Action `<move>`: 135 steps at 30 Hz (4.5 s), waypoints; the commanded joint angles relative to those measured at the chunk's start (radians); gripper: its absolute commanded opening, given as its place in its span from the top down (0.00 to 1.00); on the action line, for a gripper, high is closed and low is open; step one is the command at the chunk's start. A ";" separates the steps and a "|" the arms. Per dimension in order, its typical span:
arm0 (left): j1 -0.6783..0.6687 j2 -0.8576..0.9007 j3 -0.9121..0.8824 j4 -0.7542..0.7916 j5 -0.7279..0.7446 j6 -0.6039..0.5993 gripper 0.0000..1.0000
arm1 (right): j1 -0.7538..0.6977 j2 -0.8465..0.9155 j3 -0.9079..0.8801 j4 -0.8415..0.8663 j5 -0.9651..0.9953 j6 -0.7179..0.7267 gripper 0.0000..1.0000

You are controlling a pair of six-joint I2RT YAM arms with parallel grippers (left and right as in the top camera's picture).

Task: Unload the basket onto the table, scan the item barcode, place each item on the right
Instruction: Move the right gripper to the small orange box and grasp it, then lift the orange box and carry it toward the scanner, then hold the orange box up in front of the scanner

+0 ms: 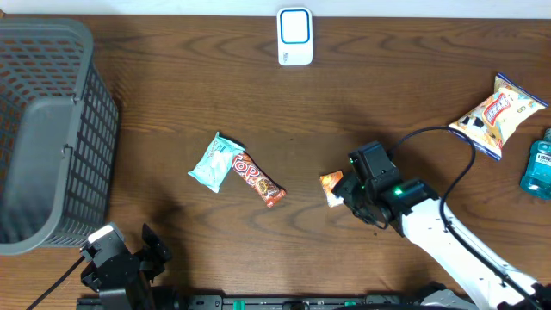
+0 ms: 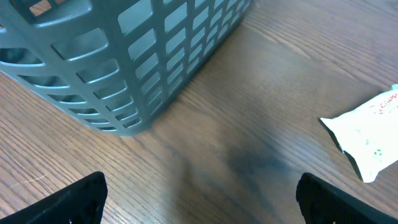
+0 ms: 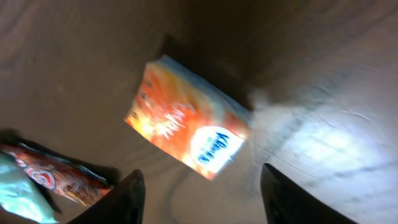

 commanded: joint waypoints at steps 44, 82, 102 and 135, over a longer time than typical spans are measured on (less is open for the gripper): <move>0.002 -0.001 0.010 0.000 -0.009 -0.009 0.03 | -0.222 0.137 0.014 0.116 -0.859 -0.457 0.99; 0.002 -0.001 0.010 0.000 -0.009 -0.009 0.03 | -0.222 0.137 0.014 -0.254 -1.247 -0.473 0.99; 0.002 -0.001 0.010 0.000 -0.009 -0.009 0.03 | -0.192 0.136 0.015 0.153 -0.877 -0.396 0.99; 0.002 -0.001 0.010 0.000 -0.009 -0.009 0.03 | -0.046 0.737 0.677 0.934 0.281 -1.101 0.99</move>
